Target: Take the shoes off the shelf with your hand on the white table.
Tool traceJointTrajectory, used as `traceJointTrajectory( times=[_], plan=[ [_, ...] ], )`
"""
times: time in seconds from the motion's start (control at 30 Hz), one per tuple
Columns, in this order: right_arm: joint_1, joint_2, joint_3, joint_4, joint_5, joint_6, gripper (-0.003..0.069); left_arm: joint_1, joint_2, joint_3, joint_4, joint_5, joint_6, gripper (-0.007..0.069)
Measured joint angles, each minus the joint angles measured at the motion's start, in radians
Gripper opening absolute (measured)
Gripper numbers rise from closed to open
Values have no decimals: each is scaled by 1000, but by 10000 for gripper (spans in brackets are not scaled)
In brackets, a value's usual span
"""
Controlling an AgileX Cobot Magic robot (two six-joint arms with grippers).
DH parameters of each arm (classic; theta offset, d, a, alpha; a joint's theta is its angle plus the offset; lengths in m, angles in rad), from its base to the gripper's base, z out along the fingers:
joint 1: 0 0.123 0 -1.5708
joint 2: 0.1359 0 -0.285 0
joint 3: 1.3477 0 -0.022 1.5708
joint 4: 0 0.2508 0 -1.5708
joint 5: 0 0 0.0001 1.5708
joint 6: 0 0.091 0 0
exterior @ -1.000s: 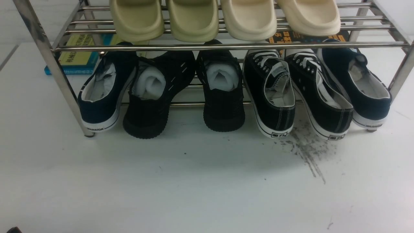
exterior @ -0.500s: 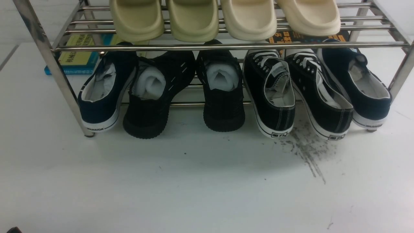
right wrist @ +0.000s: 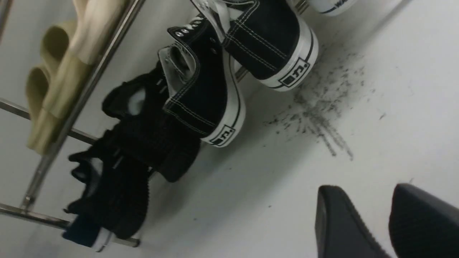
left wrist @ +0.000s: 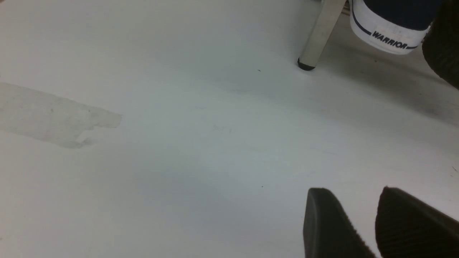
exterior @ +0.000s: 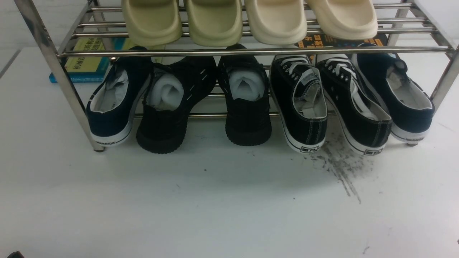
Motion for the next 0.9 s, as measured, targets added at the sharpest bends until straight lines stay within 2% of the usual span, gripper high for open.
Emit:
traceJointTrajectory(
  times=[0.23,0.33,0.43,0.47,0.6,0.7,0.73,0.8,0.9],
  plan=[
    [0,0,-42,26,0,-22,237,0,0,0,0,0,0,243],
    [0,19,-159,-23,18,-102,221,0,0,0,0,0,0,243],
    [0,81,-265,-97,61,-174,171,0,0,0,0,0,0,243],
    [0,175,-378,-190,143,-225,105,0,0,0,0,0,0,243],
    [0,393,-568,-363,364,-259,-4,0,0,0,0,0,0,243],
    [0,598,-671,-436,545,-267,-13,0,0,0,1,0,0,243],
    [0,613,-682,-441,553,-269,-13,0,0,0,1,0,0,243],
    [0,817,-741,-441,603,-287,-13,0,0,0,1,0,0,243],
    [0,997,-812,-398,605,-335,-5,0,0,0,1,0,0,243]
  ],
)
